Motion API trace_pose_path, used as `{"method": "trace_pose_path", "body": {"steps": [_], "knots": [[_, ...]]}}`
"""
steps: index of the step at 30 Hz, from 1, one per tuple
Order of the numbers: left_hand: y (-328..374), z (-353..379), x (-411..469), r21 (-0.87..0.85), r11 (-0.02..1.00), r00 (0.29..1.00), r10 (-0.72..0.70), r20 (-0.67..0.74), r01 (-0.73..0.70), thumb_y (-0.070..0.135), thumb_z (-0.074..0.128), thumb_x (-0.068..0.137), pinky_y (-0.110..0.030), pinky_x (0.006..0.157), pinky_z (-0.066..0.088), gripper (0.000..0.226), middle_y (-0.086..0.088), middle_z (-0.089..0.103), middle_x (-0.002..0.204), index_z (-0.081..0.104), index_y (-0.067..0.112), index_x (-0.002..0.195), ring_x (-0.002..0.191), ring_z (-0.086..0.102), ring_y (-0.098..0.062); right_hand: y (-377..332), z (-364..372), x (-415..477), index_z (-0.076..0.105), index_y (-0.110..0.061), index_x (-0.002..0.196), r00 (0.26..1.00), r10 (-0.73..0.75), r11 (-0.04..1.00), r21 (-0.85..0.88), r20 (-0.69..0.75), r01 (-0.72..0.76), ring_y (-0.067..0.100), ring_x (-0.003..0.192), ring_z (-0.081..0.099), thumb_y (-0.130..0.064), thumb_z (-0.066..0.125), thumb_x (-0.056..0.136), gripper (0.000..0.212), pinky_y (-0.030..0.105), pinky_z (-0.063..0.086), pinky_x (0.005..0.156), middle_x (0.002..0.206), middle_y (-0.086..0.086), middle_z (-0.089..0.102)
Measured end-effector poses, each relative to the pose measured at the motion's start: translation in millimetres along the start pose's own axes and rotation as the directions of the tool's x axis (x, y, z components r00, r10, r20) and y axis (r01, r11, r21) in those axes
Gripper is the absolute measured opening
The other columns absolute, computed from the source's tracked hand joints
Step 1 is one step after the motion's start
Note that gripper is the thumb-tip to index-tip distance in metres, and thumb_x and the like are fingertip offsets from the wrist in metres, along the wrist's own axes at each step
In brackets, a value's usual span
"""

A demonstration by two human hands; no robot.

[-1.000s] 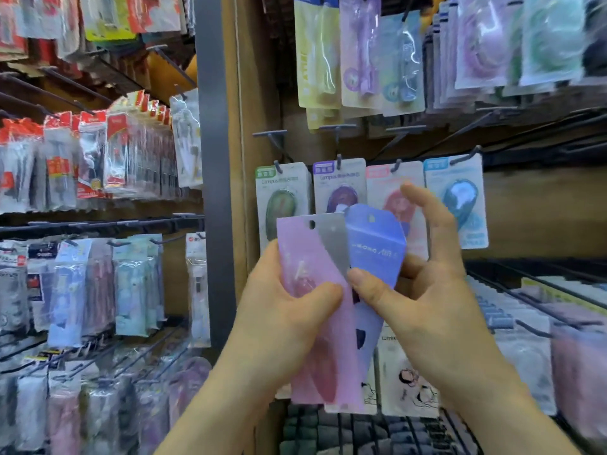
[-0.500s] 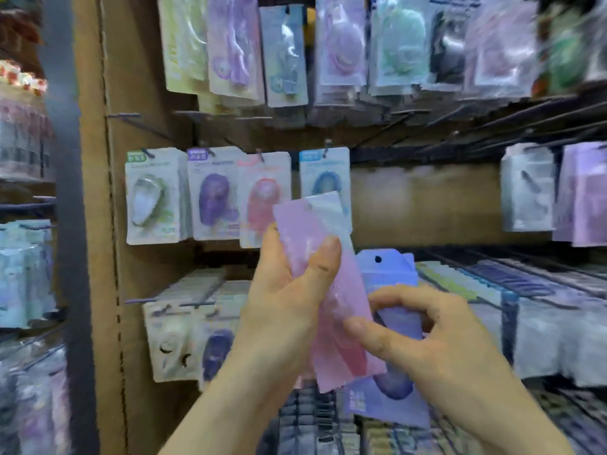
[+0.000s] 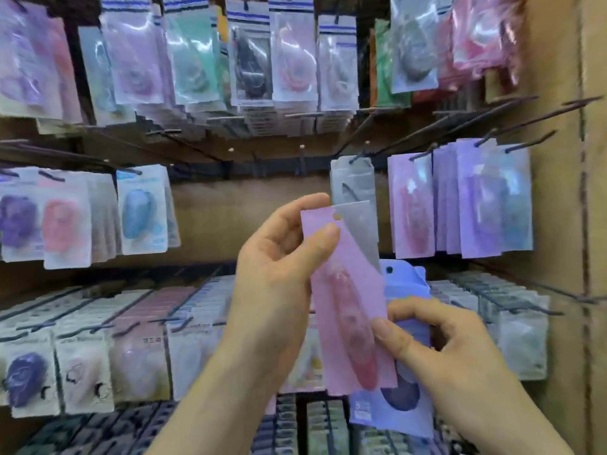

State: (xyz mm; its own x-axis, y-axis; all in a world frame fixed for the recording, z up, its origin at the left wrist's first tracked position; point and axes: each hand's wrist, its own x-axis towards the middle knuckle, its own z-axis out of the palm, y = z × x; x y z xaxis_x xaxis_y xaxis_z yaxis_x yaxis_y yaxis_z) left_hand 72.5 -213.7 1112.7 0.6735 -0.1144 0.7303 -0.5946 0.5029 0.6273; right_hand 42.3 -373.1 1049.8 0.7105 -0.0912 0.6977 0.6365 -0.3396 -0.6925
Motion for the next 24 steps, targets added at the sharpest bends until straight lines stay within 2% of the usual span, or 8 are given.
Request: {"method": "trace_pose_path", "body": {"steps": [3,5,10,13,17,19,21,24], "knots": [[-12,22,15,-0.019,0.998,0.998,-0.052,-0.026,0.052,0.019,0.069,0.066,-0.026,0.058,0.052,0.024,-0.010,0.072,0.081,0.074,0.010,0.088,0.066,0.062,-0.017,14,-28,2,0.071,-0.027,0.082,0.995,-0.076,0.992,-0.104,-0.072,0.068,0.007,0.077,0.060,-0.085,0.060,0.060,0.063,0.024,0.041,0.076,0.082,-0.003,0.066],[-20,32,25,0.038,0.997,0.998,-0.065,0.007,0.065,0.020,0.069,0.066,-0.025,0.057,0.051,0.019,-0.010,0.071,0.076,0.076,0.009,0.080,0.062,0.060,-0.017,20,-44,4,0.069,-0.030,0.082,0.990,-0.107,0.982,-0.166,-0.095,0.090,0.005,0.084,0.059,-0.090,0.053,0.058,0.066,0.024,0.035,0.081,0.083,-0.009,0.064],[-40,57,43,0.168,0.977,0.975,-0.159,0.153,0.132,0.016,0.067,0.079,-0.025,0.056,0.055,0.012,-0.007,0.073,0.076,0.075,0.010,0.086,0.061,0.066,-0.015,25,-69,12,0.070,-0.033,0.080,0.978,-0.116,0.968,-0.241,-0.176,0.071,0.014,0.081,0.061,-0.067,0.062,0.068,0.037,0.019,0.043,0.069,0.085,-0.004,0.062],[-44,74,70,0.260,0.963,0.992,-0.092,0.091,0.065,0.014,0.066,0.089,-0.027,0.057,0.056,0.008,-0.005,0.076,0.080,0.074,0.012,0.091,0.065,0.069,-0.013,28,-79,16,0.070,-0.050,0.082,0.940,-0.135,0.971,-0.230,-0.314,0.063,0.003,0.087,0.061,-0.048,0.076,0.080,0.006,0.009,0.044,0.070,0.091,-0.005,0.065],[-45,98,112,0.403,0.912,0.997,0.081,0.007,-0.077,0.018,0.072,0.087,-0.028,0.064,0.058,0.005,-0.004,0.077,0.082,0.075,0.015,0.089,0.070,0.070,-0.013,33,-93,18,0.063,-0.063,0.090,0.896,-0.201,0.946,-0.315,-0.395,0.073,-0.006,0.099,0.053,-0.034,0.070,0.082,0.031,0.010,0.042,0.072,0.104,-0.008,0.060],[-50,106,125,0.457,0.883,0.993,0.116,0.011,-0.108,0.023,0.071,0.088,-0.026,0.064,0.059,0.008,0.002,0.076,0.085,0.074,0.018,0.094,0.074,0.072,-0.010,33,-97,19,0.063,-0.061,0.093,0.880,-0.246,0.935,-0.339,-0.406,0.105,-0.007,0.097,0.055,-0.047,0.060,0.076,0.023,0.005,0.042,0.073,0.104,-0.009,0.060],[-54,111,131,0.500,0.860,0.993,0.117,-0.002,-0.100,0.030,0.069,0.089,-0.023,0.062,0.059,0.013,0.008,0.075,0.088,0.072,0.023,0.099,0.077,0.072,-0.005,33,-100,19,0.066,-0.057,0.094,0.870,-0.280,0.923,-0.364,-0.405,0.127,-0.003,0.092,0.058,-0.054,0.051,0.071,0.027,0.000,0.039,0.071,0.102,-0.010,0.060],[-59,113,133,0.496,0.864,0.993,0.113,-0.029,-0.084,0.033,0.068,0.089,-0.018,0.058,0.056,0.016,0.013,0.073,0.089,0.071,0.024,0.103,0.075,0.070,0.001,33,-104,17,0.067,-0.055,0.091,0.871,-0.293,0.918,-0.370,-0.394,0.141,0.003,0.085,0.060,-0.039,0.060,0.075,0.024,0.001,0.040,0.068,0.099,-0.008,0.061]]}}
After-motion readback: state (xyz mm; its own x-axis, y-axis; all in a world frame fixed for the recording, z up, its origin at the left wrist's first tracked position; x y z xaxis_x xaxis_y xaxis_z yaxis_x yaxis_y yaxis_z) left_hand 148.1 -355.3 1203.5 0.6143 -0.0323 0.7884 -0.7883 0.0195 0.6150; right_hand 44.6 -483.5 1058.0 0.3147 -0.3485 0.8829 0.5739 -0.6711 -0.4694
